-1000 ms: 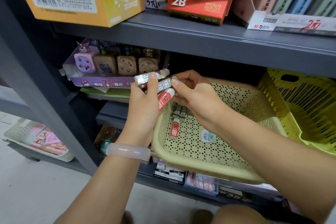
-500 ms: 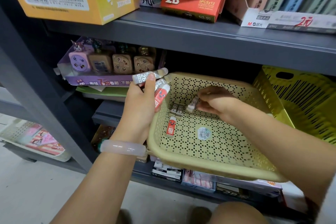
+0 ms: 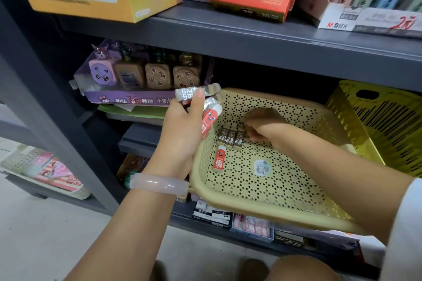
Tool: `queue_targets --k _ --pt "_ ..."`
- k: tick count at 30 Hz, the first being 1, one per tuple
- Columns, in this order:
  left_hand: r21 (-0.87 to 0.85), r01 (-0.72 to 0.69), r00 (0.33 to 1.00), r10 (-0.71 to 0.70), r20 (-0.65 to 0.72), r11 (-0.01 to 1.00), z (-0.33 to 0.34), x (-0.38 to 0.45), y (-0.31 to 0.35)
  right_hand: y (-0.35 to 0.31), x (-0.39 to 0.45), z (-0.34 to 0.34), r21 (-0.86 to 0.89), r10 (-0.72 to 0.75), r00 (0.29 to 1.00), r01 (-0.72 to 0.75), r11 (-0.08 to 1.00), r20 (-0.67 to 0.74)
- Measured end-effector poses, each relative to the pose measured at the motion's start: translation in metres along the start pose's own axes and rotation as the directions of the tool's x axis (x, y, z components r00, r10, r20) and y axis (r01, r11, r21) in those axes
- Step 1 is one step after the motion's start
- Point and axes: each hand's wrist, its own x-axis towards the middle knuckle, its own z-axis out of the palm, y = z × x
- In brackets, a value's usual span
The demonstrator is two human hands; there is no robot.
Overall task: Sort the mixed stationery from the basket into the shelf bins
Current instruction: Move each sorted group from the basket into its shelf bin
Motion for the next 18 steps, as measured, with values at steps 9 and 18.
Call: queue_targets --k 9,18 --pt "0.158 -0.075 0.997 0.077 -0.007 0.985 0.004 -0.007 0.003 -0.027 -0.043 0.003 0.453 -0.62 0.764 0.495 0.742 0.181" --pt "0.025 -0.065 0.996 0.066 -0.058 0.998 0.01 -0.013 0.005 -0.025 -0.051 0.009 0.462 -0.647 0.758 0.547 0.699 0.081"
